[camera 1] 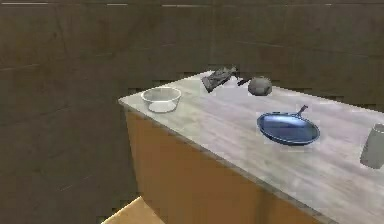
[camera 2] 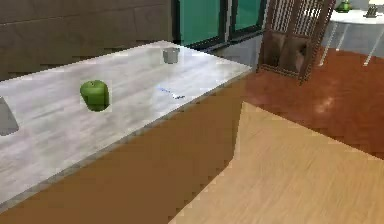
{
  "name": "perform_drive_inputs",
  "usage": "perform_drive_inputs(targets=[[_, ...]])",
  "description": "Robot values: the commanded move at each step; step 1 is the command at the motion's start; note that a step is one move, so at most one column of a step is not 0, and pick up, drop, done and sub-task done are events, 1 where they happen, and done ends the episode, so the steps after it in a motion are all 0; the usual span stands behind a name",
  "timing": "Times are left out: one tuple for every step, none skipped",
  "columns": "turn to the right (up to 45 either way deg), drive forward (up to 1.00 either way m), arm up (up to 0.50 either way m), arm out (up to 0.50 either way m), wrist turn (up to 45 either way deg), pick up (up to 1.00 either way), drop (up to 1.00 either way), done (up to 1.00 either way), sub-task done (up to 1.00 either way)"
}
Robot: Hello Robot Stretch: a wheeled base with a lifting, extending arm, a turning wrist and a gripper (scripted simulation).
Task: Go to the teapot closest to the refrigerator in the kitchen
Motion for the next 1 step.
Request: perform_drive_inputs(targets=[[-45.0, 0.00, 0.00, 0.00, 0.0, 0.00, 0.00, 0.00, 0.00]])
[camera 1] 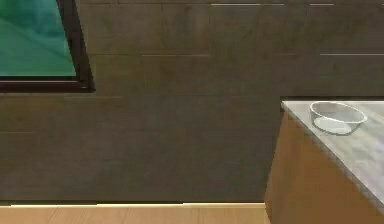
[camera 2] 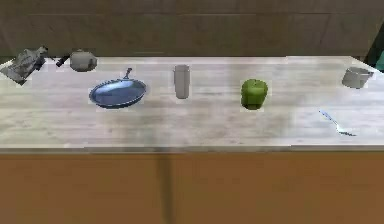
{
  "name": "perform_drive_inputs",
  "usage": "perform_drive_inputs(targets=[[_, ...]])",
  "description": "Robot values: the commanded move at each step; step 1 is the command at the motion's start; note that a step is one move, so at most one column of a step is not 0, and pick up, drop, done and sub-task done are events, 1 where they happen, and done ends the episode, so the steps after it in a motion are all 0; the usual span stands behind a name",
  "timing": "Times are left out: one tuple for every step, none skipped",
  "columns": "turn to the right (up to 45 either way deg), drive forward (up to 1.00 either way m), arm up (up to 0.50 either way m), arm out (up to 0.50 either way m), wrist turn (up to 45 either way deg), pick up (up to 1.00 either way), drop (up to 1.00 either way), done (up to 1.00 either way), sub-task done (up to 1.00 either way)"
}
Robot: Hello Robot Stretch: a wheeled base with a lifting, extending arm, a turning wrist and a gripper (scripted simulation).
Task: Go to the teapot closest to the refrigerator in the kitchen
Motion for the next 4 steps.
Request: perform_drive_inputs(targets=[[-45.0, 0.00, 0.00, 0.00, 0.0, 0.00, 0.00, 0.00, 0.00], [-36.0, 0.00, 0.00, 0.00, 0.0, 0.00, 0.00, 0.00, 0.00], [0.0, 1.00, 0.00, 0.00, 0.0, 0.00, 0.00, 0.00, 0.00], [0.0, 1.00, 0.00, 0.00, 0.0, 0.00, 0.00, 0.00, 0.00]])
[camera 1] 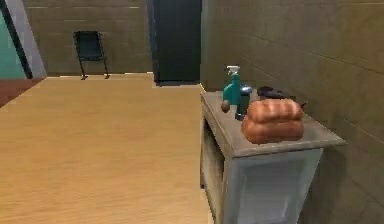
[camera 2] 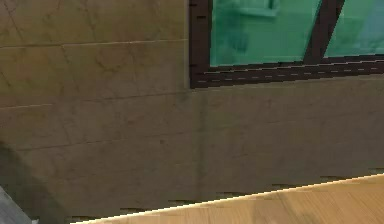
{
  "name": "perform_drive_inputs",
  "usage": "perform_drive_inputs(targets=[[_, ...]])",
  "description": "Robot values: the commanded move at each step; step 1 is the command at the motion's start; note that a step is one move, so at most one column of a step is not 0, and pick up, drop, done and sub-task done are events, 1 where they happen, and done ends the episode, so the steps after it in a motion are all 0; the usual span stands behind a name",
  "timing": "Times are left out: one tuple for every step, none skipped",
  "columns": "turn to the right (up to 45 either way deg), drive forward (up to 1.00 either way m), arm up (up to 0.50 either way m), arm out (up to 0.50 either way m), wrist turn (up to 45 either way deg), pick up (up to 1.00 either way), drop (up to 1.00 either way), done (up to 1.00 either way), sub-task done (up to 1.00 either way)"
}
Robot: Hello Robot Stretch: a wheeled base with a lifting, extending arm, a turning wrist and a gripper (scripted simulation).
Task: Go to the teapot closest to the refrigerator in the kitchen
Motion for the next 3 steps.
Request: perform_drive_inputs(targets=[[0.0, 0.30, 0.00, 0.00, 0.0, 0.00, 0.00, 0.00, 0.00], [30.0, 0.00, 0.00, 0.00, 0.0, 0.00, 0.00, 0.00, 0.00], [0.0, 0.00, 0.00, 0.00, 0.0, 0.00, 0.00, 1.00, 0.00]])
